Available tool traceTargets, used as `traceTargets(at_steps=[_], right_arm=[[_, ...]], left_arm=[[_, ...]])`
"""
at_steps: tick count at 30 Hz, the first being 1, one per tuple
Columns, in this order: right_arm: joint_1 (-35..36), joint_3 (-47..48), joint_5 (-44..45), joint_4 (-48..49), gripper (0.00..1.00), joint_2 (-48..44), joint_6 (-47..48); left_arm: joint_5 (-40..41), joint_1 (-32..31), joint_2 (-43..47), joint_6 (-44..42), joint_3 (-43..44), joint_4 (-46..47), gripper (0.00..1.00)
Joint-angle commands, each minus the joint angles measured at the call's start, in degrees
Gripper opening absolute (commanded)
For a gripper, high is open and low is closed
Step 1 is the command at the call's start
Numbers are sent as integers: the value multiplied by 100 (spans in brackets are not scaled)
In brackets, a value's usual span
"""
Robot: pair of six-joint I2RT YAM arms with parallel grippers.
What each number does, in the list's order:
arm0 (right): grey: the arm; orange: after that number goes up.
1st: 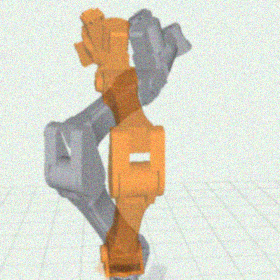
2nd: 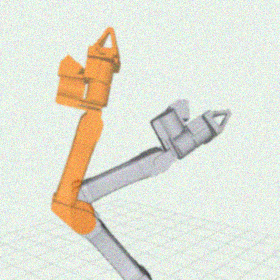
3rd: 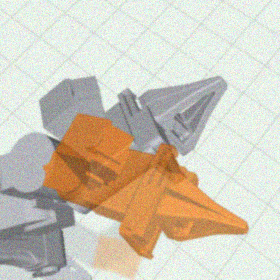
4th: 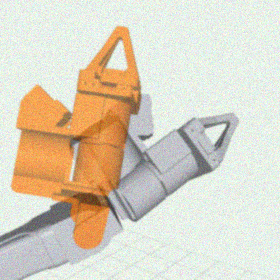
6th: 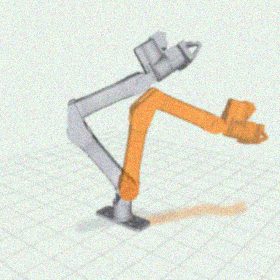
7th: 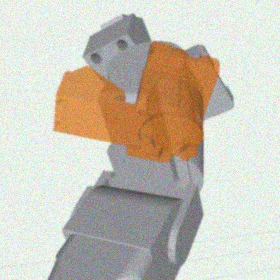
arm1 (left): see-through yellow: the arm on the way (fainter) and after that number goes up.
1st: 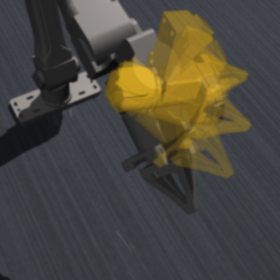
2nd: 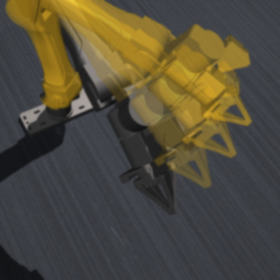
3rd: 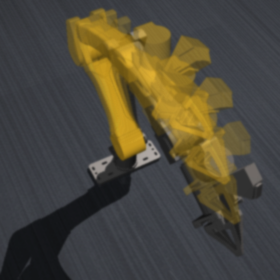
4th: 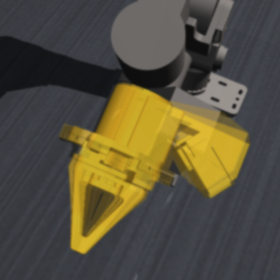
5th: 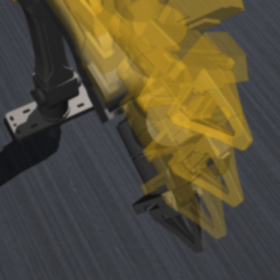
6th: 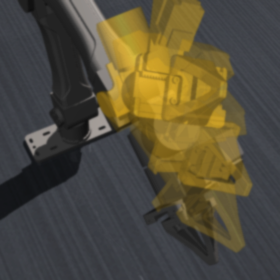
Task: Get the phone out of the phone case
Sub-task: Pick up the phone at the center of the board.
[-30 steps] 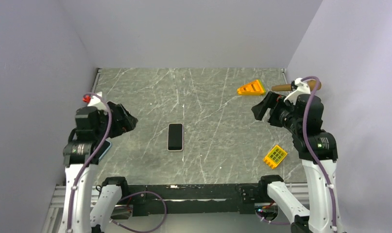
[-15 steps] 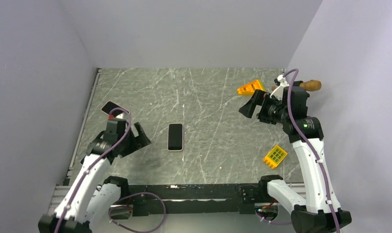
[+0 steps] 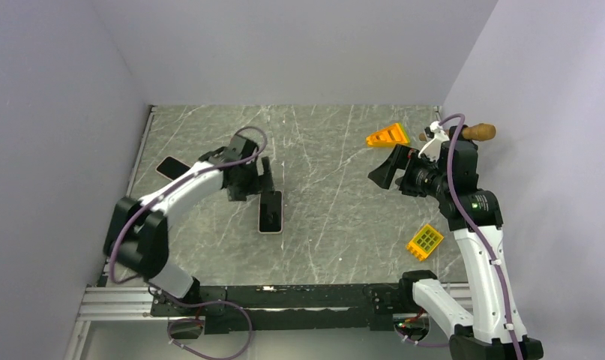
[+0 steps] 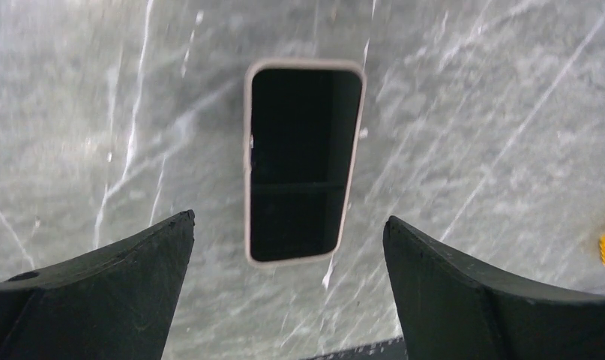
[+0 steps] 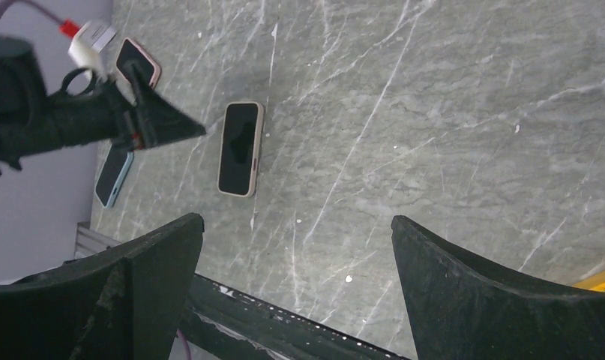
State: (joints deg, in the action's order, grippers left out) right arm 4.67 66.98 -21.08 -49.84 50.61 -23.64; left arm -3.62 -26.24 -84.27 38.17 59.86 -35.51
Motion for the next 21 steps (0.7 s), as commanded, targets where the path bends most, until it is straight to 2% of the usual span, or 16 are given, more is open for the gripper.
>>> traceTargets(at_steps=[1, 4, 16, 21], right_arm=[[24, 30, 66, -94, 100, -205, -70], [25, 27, 66, -134, 100, -288, -85], [25, -307, 17, -28, 100, -410, -236], [20, -440, 615, -169, 100, -438, -554]], left_arm=[[745, -348, -1159, -20, 1241, -774, 99], [801, -520, -1595, -40, 1450, -791, 99], [656, -754, -2453, 145, 1350, -443, 99], [1029, -894, -2856, 287, 1549, -772, 99]])
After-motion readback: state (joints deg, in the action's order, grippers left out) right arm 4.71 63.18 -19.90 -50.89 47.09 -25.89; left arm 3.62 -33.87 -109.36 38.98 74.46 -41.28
